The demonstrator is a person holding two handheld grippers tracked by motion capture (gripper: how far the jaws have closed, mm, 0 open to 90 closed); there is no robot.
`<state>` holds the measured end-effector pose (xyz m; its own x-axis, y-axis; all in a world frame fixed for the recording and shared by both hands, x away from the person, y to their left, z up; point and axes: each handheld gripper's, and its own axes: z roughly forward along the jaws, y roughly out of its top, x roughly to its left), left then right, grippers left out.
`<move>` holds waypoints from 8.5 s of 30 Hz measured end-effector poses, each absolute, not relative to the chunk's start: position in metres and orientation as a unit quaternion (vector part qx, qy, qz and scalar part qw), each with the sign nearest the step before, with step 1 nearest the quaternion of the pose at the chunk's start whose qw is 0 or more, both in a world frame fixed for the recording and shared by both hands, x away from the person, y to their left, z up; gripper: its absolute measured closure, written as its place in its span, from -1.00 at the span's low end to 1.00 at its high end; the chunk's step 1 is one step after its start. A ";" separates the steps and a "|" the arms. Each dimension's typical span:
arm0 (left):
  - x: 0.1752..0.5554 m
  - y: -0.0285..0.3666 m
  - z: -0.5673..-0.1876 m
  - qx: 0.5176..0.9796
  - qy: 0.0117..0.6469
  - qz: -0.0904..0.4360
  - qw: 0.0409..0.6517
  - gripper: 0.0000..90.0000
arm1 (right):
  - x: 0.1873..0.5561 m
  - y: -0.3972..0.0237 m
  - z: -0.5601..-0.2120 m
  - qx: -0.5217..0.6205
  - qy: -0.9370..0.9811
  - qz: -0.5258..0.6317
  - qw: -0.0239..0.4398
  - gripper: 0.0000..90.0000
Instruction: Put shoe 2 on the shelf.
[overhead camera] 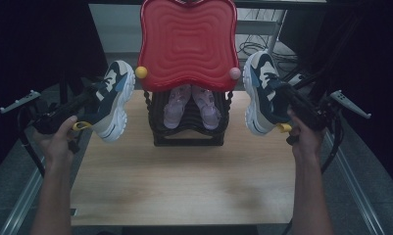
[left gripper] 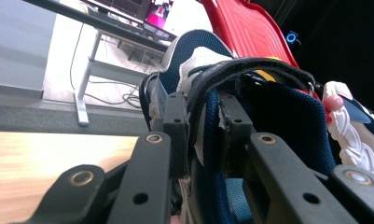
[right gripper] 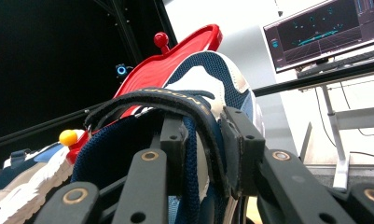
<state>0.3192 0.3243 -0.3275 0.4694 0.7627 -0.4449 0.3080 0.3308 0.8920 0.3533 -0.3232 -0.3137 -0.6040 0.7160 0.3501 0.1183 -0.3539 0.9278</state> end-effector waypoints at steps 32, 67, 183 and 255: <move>0.355 0.318 -0.272 0.525 0.477 0.194 0.678 0.70 | 0.385 -0.309 -0.263 0.383 0.539 0.717 0.219 0.58; 0.392 0.255 -0.194 0.550 0.441 0.208 0.678 0.69 | 0.418 -0.241 -0.183 0.351 0.549 0.737 0.180 0.58; 0.404 0.218 -0.220 0.566 0.409 0.199 0.688 -0.02 | 0.439 -0.198 -0.210 0.304 0.613 0.705 0.185 0.07; 0.337 0.256 -0.423 0.624 0.473 0.133 0.607 -0.02 | 0.390 -0.266 -0.422 0.382 0.661 0.625 0.163 0.04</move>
